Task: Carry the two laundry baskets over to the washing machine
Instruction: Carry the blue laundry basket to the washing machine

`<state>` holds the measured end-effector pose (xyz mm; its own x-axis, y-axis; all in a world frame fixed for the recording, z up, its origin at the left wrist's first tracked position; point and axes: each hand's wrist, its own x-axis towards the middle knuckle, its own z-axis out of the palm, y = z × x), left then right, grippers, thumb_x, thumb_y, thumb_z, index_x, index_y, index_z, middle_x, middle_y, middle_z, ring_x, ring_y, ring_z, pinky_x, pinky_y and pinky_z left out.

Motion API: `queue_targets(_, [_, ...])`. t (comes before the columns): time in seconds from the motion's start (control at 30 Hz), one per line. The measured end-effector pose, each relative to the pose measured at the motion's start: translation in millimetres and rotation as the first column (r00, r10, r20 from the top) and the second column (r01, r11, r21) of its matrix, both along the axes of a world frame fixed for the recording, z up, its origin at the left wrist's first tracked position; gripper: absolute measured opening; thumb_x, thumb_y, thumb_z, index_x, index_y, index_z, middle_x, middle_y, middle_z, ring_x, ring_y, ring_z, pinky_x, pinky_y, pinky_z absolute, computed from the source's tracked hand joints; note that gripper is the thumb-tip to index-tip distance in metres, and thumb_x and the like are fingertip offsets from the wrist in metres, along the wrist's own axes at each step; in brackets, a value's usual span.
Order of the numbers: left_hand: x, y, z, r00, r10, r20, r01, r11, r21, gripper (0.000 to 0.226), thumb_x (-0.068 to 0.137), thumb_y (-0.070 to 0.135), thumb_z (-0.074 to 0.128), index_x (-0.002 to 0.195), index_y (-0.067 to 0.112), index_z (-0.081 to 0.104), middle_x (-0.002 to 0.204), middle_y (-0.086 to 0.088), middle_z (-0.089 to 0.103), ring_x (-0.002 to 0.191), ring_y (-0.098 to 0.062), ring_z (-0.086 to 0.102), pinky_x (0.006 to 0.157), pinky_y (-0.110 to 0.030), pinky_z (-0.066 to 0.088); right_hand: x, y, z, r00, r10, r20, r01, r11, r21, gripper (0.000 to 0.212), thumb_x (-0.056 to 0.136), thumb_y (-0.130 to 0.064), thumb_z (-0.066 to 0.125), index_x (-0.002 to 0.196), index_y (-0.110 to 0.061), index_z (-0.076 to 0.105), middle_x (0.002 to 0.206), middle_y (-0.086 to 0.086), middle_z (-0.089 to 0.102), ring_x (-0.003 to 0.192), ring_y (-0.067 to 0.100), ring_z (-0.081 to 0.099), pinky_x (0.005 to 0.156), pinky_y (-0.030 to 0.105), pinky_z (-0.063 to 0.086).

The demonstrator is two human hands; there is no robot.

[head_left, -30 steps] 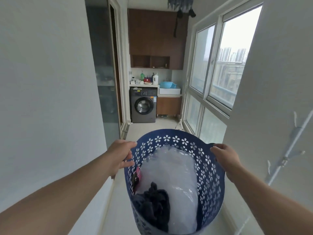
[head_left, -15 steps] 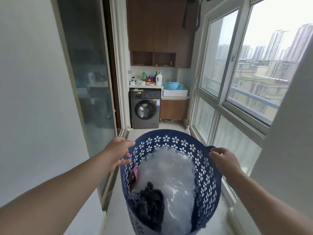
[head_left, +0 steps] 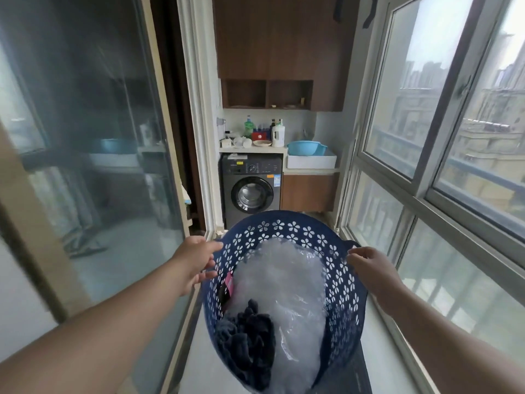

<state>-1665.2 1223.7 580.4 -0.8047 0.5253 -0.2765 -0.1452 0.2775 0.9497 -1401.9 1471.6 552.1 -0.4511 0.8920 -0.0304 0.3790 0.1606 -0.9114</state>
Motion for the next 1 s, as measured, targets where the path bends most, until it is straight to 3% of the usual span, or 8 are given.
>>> queue_targets(0.13, [-104,72,-26,0.999,-0.026,0.023,0.026,0.999,0.033,0.033,0.094,0.021,0.067,0.119,0.021,0.045,0.097,-0.014,0.052,0.083,-0.024,0.054,0.08,-0.044,0.061,-96,65,-18,1.0,0.0,0.004,0.0,0.999,-0.041,0.01,0.094,-0.018,0.067,0.099,-0.017,0.075,0.088,0.03,0.073,0.073,0.027,0.055,0.067,0.041,0.044])
queue_targets(0.27, [-224,150,-47,0.994,-0.085,0.072,0.089,0.995,-0.04,0.033,0.092,0.025,0.066,0.12,0.009,0.058,0.094,-0.013,0.05,0.078,-0.023,0.053,0.063,-0.035,0.057,-202,137,-25,0.999,-0.036,0.023,0.037,0.997,-0.063,0.01,0.093,-0.012,0.066,0.09,-0.01,0.076,0.084,0.022,0.073,0.074,0.027,0.055,0.069,0.041,0.042])
queue_targets(0.4, [-327,232,-50,0.991,-0.11,0.072,0.116,0.99,-0.078,0.022,0.092,0.025,0.068,0.108,0.012,0.062,0.091,-0.011,0.05,0.075,-0.02,0.05,0.063,-0.035,0.052,-295,212,-30,0.996,-0.066,0.064,0.07,0.996,-0.058,0.009,0.09,-0.016,0.069,0.094,-0.013,0.076,0.091,0.019,0.078,0.075,0.026,0.067,0.078,0.048,0.058])
queue_targets(0.47, [-367,272,-53,0.992,-0.114,0.062,0.119,0.989,-0.087,0.024,0.091,0.024,0.069,0.111,0.013,0.061,0.091,-0.011,0.051,0.075,-0.02,0.051,0.062,-0.034,0.051,-330,246,-37,0.993,-0.079,0.082,0.085,0.994,-0.069,0.009,0.09,-0.014,0.069,0.094,-0.014,0.077,0.087,0.015,0.078,0.074,0.026,0.067,0.085,0.049,0.059])
queue_targets(0.63, [-460,372,-70,0.985,-0.14,0.097,0.149,0.984,-0.094,0.049,0.09,0.023,0.072,0.134,0.012,0.053,0.094,-0.011,0.053,0.076,-0.02,0.052,0.062,-0.034,0.051,-414,347,-63,0.992,-0.093,0.09,0.101,0.991,-0.09,0.026,0.086,-0.013,0.064,0.094,0.011,0.07,0.075,0.011,0.063,0.07,0.024,0.054,0.065,0.041,0.046])
queue_targets(0.73, [-518,445,-88,0.983,-0.15,0.104,0.161,0.981,-0.105,0.063,0.09,0.023,0.073,0.145,0.017,0.044,0.098,-0.013,0.055,0.082,-0.022,0.055,0.065,-0.035,0.053,-477,420,-88,0.988,-0.11,0.106,0.123,0.985,-0.122,0.038,0.078,-0.022,0.061,0.092,0.012,0.066,0.068,0.008,0.057,0.066,0.021,0.052,0.064,0.034,0.036])
queue_targets(0.87, [-589,542,-107,0.986,-0.134,0.103,0.149,0.976,-0.157,0.064,0.085,0.028,0.074,0.142,0.016,0.048,0.094,-0.01,0.057,0.078,-0.021,0.058,0.062,-0.033,0.056,-551,517,-113,0.986,-0.155,0.06,0.165,0.954,-0.251,0.04,0.072,-0.027,0.061,0.085,0.01,0.066,0.067,0.009,0.055,0.067,0.022,0.05,0.065,0.037,0.035])
queue_targets(1.0, [-645,642,-109,0.978,-0.184,0.097,0.202,0.952,-0.231,0.056,0.084,0.032,0.072,0.134,0.014,0.054,0.089,-0.005,0.055,0.073,-0.018,0.055,0.058,-0.028,0.052,-603,603,-125,0.975,-0.185,0.126,0.219,0.908,-0.358,0.034,0.086,-0.018,0.06,0.095,0.014,0.064,0.075,0.013,0.053,0.074,0.025,0.047,0.064,0.035,0.033])
